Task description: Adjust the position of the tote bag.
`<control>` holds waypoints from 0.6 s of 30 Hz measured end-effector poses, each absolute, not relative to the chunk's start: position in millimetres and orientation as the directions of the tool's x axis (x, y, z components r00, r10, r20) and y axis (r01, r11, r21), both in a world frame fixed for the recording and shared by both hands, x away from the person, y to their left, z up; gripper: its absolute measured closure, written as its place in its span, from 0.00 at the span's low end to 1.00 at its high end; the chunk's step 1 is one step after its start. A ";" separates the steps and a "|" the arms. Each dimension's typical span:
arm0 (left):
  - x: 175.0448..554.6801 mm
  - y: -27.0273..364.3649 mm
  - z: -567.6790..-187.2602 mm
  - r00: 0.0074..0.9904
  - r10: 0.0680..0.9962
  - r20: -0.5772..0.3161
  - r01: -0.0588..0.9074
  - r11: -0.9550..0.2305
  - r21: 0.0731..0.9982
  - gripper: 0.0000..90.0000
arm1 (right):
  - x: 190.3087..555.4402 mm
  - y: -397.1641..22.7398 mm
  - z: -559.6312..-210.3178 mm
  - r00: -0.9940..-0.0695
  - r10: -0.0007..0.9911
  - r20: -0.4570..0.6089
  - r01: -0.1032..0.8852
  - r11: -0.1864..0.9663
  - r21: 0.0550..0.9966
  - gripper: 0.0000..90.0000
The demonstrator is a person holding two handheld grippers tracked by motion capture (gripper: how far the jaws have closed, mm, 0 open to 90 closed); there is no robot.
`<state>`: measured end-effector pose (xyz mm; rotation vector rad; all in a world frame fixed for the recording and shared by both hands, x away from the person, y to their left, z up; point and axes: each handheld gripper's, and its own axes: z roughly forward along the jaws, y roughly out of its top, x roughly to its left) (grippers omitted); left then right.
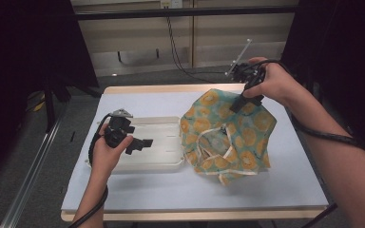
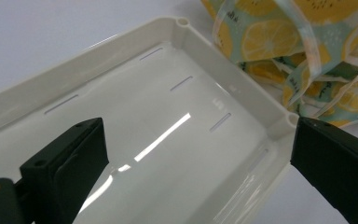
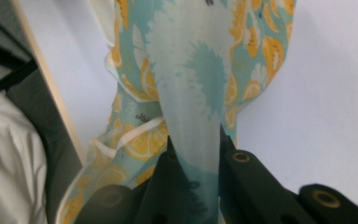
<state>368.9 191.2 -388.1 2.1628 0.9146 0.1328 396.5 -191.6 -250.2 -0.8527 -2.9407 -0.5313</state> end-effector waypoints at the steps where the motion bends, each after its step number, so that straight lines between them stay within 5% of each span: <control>1: 369.5 188.1 -387.0 0.743 0.643 -0.183 0.565 -0.457 0.688 0.04 | 397.7 -190.8 -249.6 -0.866 0.490 0.098 0.493 0.809 0.320 1.00; 7: 382.1 160.1 -374.3 0.787 0.583 -0.201 0.523 -0.457 0.720 0.04 | 400.3 -184.6 -249.0 -0.918 0.389 0.078 0.391 0.853 0.345 1.00; 18: 406.0 106.4 -359.5 0.879 0.432 -0.202 0.420 -0.500 0.757 0.06 | 398.0 -185.3 -250.0 -0.880 0.460 0.117 0.473 0.828 0.302 0.94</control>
